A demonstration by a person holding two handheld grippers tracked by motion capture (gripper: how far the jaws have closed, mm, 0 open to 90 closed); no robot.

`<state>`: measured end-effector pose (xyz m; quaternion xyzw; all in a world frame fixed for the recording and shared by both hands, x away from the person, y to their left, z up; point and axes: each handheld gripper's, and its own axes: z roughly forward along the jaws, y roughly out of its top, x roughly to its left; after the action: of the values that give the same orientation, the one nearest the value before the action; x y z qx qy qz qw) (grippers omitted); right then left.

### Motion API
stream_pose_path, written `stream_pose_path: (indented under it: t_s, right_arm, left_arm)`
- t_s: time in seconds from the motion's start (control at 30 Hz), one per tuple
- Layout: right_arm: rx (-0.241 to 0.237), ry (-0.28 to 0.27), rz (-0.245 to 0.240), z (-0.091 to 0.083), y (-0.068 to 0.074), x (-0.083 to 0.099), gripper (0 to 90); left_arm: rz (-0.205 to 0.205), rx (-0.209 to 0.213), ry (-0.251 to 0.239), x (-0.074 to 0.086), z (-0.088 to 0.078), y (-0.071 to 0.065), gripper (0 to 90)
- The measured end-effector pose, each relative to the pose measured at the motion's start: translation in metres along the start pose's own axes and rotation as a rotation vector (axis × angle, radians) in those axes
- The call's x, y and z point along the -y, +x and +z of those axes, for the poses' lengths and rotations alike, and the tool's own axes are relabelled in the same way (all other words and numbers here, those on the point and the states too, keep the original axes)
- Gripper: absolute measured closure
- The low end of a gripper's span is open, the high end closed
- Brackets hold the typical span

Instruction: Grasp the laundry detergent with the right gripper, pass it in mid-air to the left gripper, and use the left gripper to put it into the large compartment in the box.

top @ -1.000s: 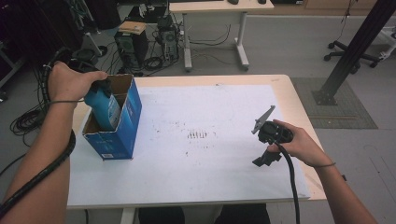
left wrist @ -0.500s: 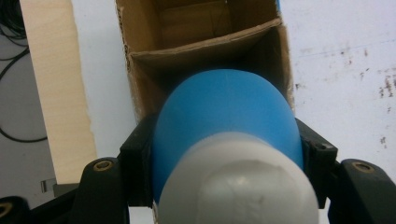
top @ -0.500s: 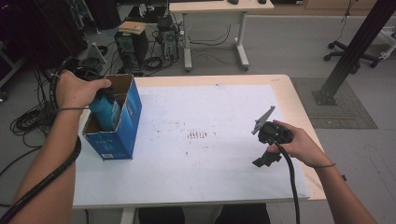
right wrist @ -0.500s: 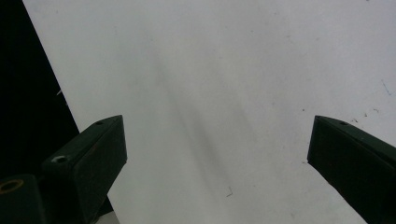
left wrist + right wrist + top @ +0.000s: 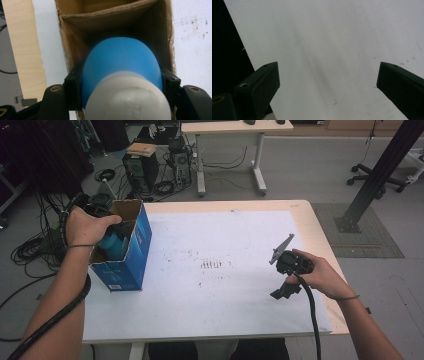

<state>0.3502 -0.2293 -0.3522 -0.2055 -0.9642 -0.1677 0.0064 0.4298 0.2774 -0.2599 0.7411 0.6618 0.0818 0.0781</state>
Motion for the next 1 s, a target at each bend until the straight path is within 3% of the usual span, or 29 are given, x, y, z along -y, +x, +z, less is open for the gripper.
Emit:
stream_pose_path:
  t_s: [0.67,1.0]
  right_arm:
    - [-0.002,-0.008,-0.004,0.001,0.0,0.002,4.3]
    - [-0.004,-0.012,-0.005,0.002,0.0,0.003,4.3]
  left_arm:
    - [0.002,-0.004,0.018,0.005,0.022,-0.005,37.9]
    - [0.0,-0.005,0.012,0.005,0.023,-0.005,37.9]
